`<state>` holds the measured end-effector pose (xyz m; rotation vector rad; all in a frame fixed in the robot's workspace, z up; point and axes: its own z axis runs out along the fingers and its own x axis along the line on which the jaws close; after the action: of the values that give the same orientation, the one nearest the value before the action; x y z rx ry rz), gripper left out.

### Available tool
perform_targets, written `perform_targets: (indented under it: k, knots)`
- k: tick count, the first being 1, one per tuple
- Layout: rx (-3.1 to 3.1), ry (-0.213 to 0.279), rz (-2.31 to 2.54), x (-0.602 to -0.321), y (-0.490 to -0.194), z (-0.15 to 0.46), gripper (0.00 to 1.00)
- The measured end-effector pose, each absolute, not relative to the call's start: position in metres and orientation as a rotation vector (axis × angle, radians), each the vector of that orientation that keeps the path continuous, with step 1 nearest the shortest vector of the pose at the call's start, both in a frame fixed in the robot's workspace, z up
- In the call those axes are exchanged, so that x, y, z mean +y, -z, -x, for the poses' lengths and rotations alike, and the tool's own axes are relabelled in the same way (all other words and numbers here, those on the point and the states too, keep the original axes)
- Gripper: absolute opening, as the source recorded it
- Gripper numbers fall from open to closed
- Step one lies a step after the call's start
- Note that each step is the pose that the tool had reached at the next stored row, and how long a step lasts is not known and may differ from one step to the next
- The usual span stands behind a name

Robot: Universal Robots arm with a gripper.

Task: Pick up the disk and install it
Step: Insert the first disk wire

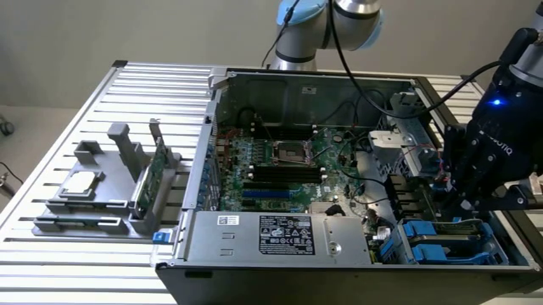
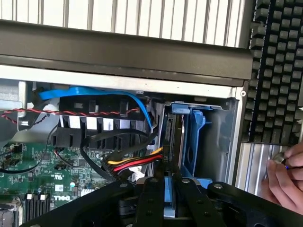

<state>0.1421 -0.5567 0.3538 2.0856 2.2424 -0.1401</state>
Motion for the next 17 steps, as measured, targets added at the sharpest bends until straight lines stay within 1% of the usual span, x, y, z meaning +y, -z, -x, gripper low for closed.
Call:
perform_targets:
  k: [6, 17]
  knots:
    - [2.242, 0.184, -2.083, -0.552, -0.353, -0.15, 0.16]
    - [2.197, 0.22, -2.152, -0.552, -0.348, -0.156, 0.16]
